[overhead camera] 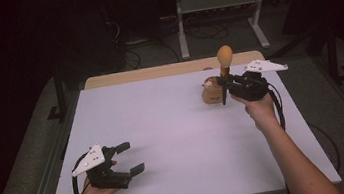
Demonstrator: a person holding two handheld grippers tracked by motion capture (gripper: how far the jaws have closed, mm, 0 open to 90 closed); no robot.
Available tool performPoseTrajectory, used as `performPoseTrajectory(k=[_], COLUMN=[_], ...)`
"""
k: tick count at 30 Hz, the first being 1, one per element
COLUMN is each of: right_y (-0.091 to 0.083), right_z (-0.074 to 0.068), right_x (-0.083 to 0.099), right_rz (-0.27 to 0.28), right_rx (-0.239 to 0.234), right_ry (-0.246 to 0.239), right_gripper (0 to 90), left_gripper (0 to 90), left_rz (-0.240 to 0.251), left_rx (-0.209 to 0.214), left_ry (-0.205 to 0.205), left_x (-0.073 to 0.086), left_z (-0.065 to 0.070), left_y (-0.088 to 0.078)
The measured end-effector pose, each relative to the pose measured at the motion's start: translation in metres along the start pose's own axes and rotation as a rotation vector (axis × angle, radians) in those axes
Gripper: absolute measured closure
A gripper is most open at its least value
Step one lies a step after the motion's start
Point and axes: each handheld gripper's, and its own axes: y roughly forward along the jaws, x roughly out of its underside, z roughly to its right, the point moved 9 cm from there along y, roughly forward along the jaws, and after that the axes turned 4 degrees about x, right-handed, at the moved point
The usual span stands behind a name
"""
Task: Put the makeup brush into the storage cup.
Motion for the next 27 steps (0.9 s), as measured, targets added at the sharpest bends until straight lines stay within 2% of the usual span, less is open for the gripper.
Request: performPoseTrajectory(k=[8, 9, 18, 27], right_y=[0.003, 0.004, 0.012, 0.023], right_z=[0.007, 0.008, 0.013, 0.025], right_x=[-0.008, -0.008, -0.015, -0.017], right_rz=[0.013, 0.014, 0.023, 0.036], right_rx=[0.02, 0.021, 0.047, 0.077], right_ry=[0.003, -0.001, -0.006, 0.015], right_gripper=[71.7, 71.7, 71.7, 71.6], left_gripper=[9.8, 9.8, 9.8, 9.8], left_rz=[0.01, -0.002, -0.003, -0.009], left_rx=[0.002, 0.002, 0.007, 0.012], left_ry=[-0.011, 0.004, 0.007, 0.002], left_x=[-0.001, 0.0, 0.0, 0.001], left_z=[0.001, 0.0, 0.001, 0.002], left_y=[0.0, -0.001, 0.0, 0.001])
